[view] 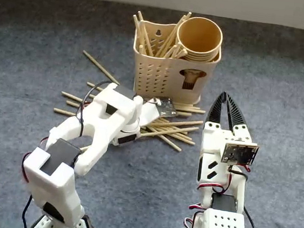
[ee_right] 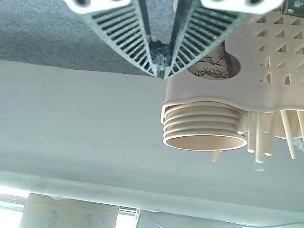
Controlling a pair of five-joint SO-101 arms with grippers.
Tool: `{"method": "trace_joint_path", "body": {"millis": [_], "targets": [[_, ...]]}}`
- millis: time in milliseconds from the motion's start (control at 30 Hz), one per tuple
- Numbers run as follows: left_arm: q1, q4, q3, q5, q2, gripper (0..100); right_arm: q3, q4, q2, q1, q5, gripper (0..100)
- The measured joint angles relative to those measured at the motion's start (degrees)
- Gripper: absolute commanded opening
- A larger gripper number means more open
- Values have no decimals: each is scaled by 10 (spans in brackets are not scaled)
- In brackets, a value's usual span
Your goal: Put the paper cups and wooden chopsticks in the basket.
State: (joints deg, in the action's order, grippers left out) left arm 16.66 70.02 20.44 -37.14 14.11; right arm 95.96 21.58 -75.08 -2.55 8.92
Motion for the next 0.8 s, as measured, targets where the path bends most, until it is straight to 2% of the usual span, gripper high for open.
{"method": "trace_joint_path", "body": {"millis": [333, 567, 733, 800], "targets": [[-41, 40, 1, -2, 0, 6, 0, 0, 0, 0, 0, 5], [-107, 40, 51, -64, -29, 8, 0, 0, 0, 0, 0, 5], [-140, 40, 127, -90, -109, 96, 0, 0, 0, 0, 0, 5], [-136, 40, 151, -91, -141, 98, 0, 0, 0, 0, 0, 5]]}}
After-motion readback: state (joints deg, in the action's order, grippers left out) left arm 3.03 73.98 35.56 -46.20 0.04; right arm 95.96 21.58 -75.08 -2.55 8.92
